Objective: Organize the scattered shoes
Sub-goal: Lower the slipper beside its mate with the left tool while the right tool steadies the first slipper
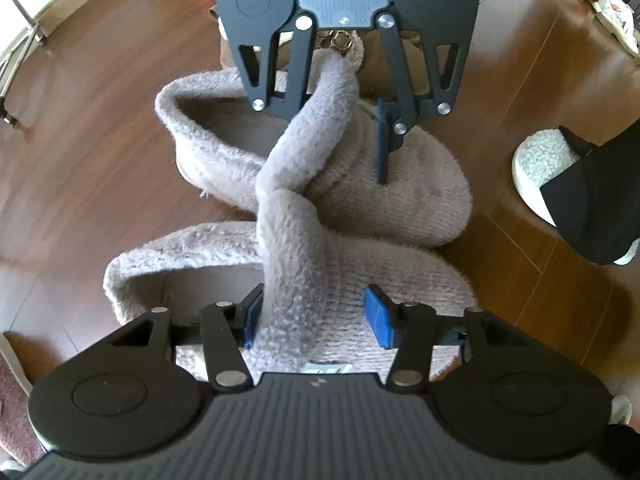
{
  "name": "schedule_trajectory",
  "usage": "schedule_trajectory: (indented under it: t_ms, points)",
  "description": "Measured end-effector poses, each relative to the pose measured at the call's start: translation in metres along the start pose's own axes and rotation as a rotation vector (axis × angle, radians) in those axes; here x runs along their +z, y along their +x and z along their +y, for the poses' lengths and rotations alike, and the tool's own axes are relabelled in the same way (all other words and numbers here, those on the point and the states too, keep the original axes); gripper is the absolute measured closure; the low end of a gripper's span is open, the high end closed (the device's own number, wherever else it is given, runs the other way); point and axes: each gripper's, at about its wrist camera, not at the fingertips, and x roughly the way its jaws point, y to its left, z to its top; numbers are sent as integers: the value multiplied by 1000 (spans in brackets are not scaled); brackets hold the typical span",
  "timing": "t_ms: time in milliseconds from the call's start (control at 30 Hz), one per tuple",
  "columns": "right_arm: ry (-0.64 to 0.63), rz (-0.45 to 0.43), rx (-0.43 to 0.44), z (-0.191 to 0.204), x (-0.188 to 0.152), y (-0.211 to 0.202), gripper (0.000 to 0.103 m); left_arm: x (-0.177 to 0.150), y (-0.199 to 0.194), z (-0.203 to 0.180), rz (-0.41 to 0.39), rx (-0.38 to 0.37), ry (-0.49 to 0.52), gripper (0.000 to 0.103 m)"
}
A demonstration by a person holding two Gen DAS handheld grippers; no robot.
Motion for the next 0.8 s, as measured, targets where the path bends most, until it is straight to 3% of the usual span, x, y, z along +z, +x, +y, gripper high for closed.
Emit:
schedule_trajectory:
  t_ms: [67,100,133,200,367,433,500,567,667,733,800]
  points:
    - [19,5,-36,0,2,0,61,1,1,0,-7,4,-15,45]
    - [57,-8,-84,1,1,-4,49,1,-1,1,-13,8,-34,46]
    - [98,-46,-132,4,-1,-10,45,0,-3,0,-22,17,-45,47]
    - [170,-130,-244,13,-5,-24,43,-5,-18,-1,-69,63,-87,47]
    - [353,-371,-450,54,-21,-62,41,-34,-53,-10,-185,75,-241,47]
    - [413,-415,-449,68,-22,-56,57,-43,-52,-18,-202,108,-238,47]
    - [454,-389,-441,74,-18,-38,69,-48,-48,-25,-237,170,-233,47]
    - [462,-346,-454,74,-10,-28,73,-45,-55,-23,-264,170,-267,47]
    - [455,-396,-468,70,8,-46,65,-46,-81,-19,-343,194,-304,47]
    - [451,-434,-458,60,18,-67,46,-50,-98,-14,-367,220,-343,47]
    - [448,-450,-443,47,29,-84,46,-60,-120,-1,-355,255,-441,47]
